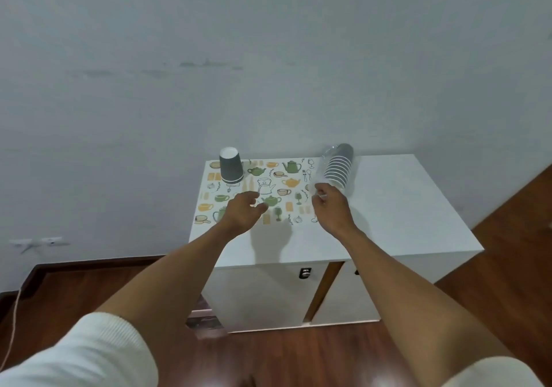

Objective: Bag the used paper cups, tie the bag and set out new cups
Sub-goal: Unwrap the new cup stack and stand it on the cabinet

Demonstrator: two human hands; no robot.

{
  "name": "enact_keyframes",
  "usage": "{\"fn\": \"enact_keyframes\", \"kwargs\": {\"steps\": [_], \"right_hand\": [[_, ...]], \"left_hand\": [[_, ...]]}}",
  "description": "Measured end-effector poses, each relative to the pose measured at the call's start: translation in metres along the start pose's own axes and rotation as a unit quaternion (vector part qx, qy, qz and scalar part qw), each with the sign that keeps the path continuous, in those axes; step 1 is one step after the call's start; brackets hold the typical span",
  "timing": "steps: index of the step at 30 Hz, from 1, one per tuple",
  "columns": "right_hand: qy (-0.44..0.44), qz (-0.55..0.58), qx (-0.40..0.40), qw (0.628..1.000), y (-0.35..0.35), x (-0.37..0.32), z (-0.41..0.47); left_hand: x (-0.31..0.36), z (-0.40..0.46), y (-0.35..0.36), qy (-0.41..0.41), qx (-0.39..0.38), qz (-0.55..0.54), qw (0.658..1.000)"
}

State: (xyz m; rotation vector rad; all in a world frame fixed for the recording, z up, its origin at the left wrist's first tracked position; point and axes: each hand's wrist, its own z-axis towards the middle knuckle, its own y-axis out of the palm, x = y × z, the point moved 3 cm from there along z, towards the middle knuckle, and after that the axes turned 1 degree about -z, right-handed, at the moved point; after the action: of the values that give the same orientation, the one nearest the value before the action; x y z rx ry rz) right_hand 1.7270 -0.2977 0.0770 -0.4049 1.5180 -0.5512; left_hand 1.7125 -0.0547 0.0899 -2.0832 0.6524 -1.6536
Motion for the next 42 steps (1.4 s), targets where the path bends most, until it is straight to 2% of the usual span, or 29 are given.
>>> {"fn": "enact_keyframes", "kwargs": {"steps": [7, 15, 18, 21, 27, 31, 35, 37, 39, 42], "right_hand": [[-0.001, -0.033, 0.054, 0.998, -0.035, 0.028, 0.048], [0.023, -0.114, 0.022, 0.993, -0.058, 0.049, 0.112], [0.009, -0.172, -0.014, 0.985, -0.06, 0.058, 0.133], [-0.004, -0.257, -0.091, 0.962, -0.064, 0.068, 0.156], [-0.077, -0.371, -0.178, 0.908, -0.07, 0.069, 0.197], [-0.101, -0.425, -0.188, 0.88, -0.067, 0.071, 0.214], [-0.155, -0.48, -0.146, 0.851, -0.063, 0.076, 0.219], [-0.156, -0.469, -0.148, 0.857, -0.062, 0.078, 0.22], [-0.118, -0.434, -0.166, 0.878, -0.065, 0.083, 0.22], [-0.066, -0.358, -0.2, 0.91, -0.071, 0.089, 0.217]], "left_hand": [[0.037, 0.056, 0.049, 0.029, -0.031, -0.023, 0.999], [0.061, 0.12, 0.087, 0.058, -0.08, -0.056, 0.994], [0.064, 0.138, 0.098, 0.072, -0.076, -0.05, 0.993], [0.066, 0.151, 0.105, 0.09, -0.062, -0.028, 0.994], [0.079, 0.172, 0.086, 0.151, 0.014, -0.014, 0.988], [0.088, 0.189, 0.066, 0.128, 0.07, -0.033, 0.989], [0.088, 0.194, 0.064, 0.082, 0.128, -0.037, 0.988], [0.08, 0.193, 0.068, 0.014, 0.133, -0.084, 0.987], [0.071, 0.189, 0.077, -0.05, 0.121, -0.155, 0.979], [0.066, 0.183, 0.084, -0.071, 0.087, -0.15, 0.982]]}}
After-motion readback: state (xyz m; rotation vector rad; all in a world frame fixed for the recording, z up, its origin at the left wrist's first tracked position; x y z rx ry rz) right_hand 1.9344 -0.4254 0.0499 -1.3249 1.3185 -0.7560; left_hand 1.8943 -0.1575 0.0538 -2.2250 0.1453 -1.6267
